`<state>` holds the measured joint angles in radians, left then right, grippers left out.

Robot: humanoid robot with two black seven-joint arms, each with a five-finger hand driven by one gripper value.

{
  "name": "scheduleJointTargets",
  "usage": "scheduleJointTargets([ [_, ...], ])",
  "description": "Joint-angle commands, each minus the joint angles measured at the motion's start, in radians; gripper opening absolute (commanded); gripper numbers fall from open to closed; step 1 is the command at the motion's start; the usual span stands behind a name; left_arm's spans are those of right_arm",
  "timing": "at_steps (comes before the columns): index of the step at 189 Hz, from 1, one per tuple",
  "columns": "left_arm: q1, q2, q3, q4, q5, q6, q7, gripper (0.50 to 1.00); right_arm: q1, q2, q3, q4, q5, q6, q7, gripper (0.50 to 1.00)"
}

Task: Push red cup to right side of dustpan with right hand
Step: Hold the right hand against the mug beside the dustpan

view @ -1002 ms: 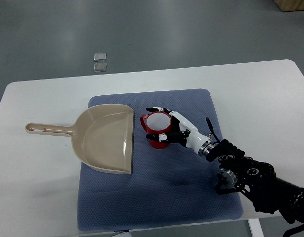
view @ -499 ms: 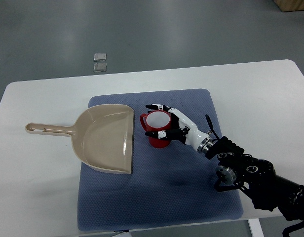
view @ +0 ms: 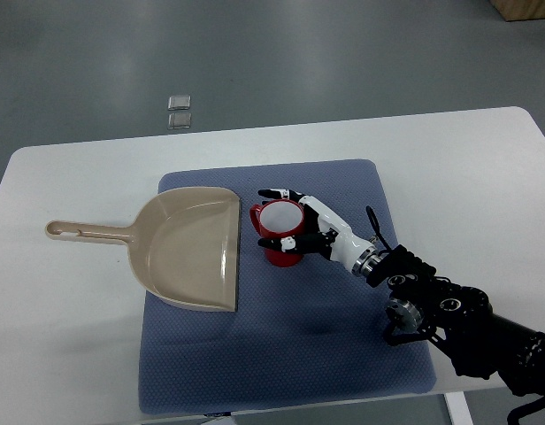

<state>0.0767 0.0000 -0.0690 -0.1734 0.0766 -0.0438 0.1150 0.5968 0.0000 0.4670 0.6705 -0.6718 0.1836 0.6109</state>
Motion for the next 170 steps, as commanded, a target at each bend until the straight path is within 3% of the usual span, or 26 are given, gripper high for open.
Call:
scheduleJointTargets([
  [1,0.0,0.0,0.0,0.0,-0.001,0.001,0.0,1.0,0.0,0.0,-0.008,0.001,0.0,-0.009,0.0,0.932],
  [170,0.0,0.0,0.003,-0.005,0.0,-0.001,0.002,1.0,0.066,0.0,-0.065,0.015,0.003,-0.056,0.0,0.932],
])
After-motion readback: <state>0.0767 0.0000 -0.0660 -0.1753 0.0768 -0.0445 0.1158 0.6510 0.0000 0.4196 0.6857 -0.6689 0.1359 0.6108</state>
